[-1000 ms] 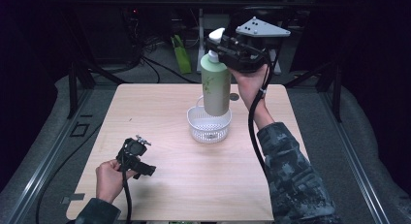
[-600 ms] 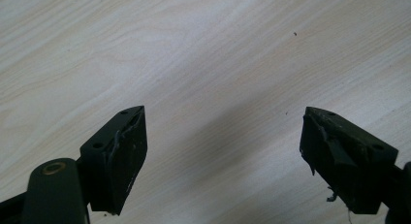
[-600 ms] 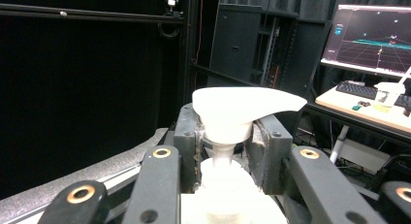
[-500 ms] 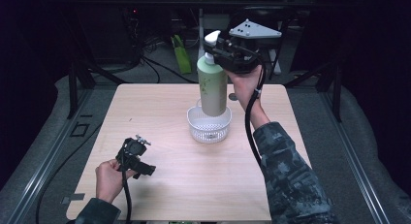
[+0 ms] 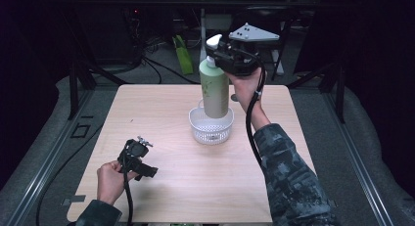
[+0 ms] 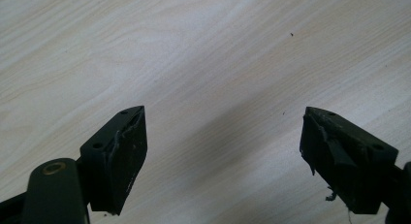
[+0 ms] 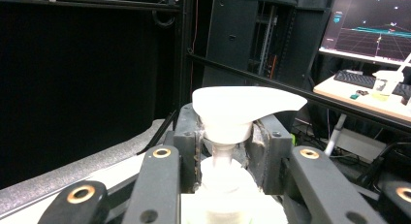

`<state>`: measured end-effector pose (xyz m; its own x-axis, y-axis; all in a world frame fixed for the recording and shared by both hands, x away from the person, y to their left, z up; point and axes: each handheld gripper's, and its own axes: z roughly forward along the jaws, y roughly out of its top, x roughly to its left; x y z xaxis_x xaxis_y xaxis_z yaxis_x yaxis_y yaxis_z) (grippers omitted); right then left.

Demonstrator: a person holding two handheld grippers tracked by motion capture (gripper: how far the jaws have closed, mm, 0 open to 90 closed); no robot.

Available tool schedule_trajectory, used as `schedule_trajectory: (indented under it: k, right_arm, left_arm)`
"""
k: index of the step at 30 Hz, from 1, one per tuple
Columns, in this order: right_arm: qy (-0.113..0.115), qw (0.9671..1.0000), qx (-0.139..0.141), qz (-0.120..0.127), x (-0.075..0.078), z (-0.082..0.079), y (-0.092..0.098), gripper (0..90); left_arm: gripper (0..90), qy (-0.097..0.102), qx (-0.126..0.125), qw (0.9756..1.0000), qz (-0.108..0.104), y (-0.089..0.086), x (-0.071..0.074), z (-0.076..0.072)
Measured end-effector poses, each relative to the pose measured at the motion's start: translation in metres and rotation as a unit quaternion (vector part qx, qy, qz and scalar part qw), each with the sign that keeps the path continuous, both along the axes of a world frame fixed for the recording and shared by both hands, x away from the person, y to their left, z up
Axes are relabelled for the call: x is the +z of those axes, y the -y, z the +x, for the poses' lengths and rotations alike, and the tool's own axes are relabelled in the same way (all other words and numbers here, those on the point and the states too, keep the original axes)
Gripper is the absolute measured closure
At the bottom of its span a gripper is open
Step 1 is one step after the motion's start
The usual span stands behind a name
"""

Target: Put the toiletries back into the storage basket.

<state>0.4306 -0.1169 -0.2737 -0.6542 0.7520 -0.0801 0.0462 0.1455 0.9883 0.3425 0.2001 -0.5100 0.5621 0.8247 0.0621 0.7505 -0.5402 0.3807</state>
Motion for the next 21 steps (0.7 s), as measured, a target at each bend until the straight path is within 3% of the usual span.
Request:
schedule_trajectory:
  k: [21]
  right_arm:
    - [-0.019,0.9998,-0.004,-0.001,-0.022,0.011,-0.001,67.7]
  left_arm:
    - [17.3,-0.001,-0.004,1.0000,0.000,0.000,0.000,0.000]
